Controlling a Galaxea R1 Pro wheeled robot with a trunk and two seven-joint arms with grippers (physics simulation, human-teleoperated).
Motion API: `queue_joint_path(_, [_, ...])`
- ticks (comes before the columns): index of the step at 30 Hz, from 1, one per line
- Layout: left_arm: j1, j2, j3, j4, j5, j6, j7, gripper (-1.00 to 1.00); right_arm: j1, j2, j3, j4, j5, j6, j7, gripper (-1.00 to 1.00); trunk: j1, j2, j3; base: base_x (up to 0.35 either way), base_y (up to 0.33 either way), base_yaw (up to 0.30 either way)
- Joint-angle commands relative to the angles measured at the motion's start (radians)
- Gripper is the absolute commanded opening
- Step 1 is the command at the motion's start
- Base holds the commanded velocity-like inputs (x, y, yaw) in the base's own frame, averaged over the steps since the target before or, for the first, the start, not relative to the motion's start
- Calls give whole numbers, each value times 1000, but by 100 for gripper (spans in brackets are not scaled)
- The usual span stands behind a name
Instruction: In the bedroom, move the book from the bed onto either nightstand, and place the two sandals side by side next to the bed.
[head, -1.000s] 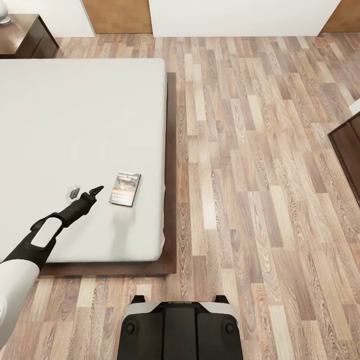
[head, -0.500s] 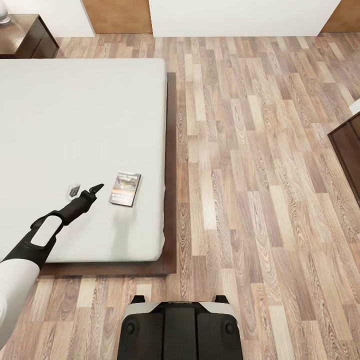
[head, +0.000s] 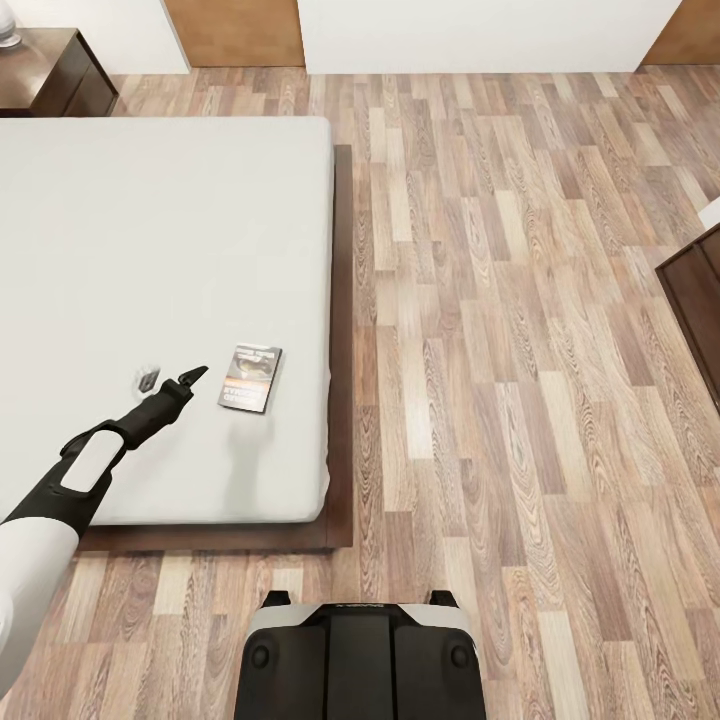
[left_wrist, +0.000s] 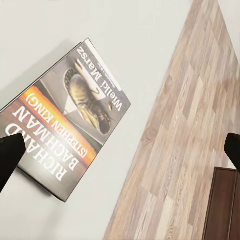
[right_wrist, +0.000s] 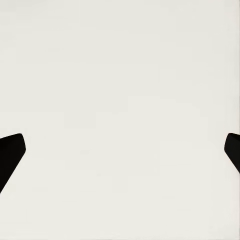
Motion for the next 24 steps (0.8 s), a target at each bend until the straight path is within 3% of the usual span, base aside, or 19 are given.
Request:
queue_joint_path(1, [0,0,0,0,10,8,0,100,7,-5,8,2,-13,-4,-6,100,1,-1,-1,0,0,0])
queue_joint_path(10, [0,0,-1,-1,10,8,-3,100,42,-20,6,2,-19,-6,-61,100,1,-1,-1,0,0,0])
queue_joint_path(24, [0,-3,-2,-1,10,-3,-6,100,51,-22,7,2,-21,-7,-72,100,1,-1,-1,0,0,0])
